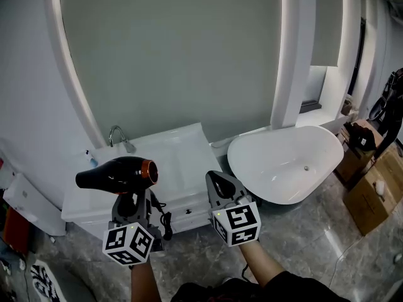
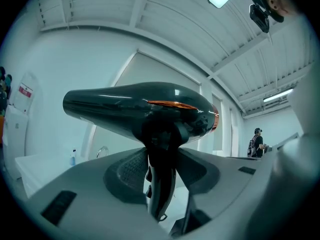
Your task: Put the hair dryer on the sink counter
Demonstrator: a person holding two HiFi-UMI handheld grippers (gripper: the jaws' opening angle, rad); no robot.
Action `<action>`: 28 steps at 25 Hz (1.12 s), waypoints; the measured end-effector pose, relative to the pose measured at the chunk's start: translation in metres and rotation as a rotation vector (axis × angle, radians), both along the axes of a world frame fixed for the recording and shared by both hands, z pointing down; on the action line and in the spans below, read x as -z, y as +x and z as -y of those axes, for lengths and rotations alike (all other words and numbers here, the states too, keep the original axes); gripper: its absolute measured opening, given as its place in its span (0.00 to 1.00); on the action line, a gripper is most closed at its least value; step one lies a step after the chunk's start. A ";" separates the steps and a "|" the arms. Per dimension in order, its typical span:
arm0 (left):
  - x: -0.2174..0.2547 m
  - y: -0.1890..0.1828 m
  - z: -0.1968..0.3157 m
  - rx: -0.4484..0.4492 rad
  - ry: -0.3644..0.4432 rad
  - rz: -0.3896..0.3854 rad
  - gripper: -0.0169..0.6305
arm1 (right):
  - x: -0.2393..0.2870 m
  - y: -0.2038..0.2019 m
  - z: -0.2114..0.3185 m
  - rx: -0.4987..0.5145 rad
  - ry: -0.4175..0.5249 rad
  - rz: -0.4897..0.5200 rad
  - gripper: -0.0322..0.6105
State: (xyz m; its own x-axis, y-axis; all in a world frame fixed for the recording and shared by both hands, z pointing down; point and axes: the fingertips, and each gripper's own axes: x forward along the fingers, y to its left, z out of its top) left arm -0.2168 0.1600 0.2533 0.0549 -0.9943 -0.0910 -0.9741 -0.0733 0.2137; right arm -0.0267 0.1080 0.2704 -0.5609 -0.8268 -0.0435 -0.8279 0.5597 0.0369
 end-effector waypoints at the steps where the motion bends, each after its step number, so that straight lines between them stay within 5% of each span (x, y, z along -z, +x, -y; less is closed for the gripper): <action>1: 0.002 0.002 -0.001 0.001 0.002 0.002 0.29 | 0.002 0.002 -0.001 0.006 0.003 0.015 0.08; 19: 0.007 0.066 0.018 0.024 0.005 0.031 0.29 | -0.010 0.071 0.022 0.026 -0.016 0.008 0.08; 28: 0.003 0.068 0.048 0.016 0.000 0.035 0.29 | -0.021 0.075 0.052 0.018 -0.033 0.013 0.08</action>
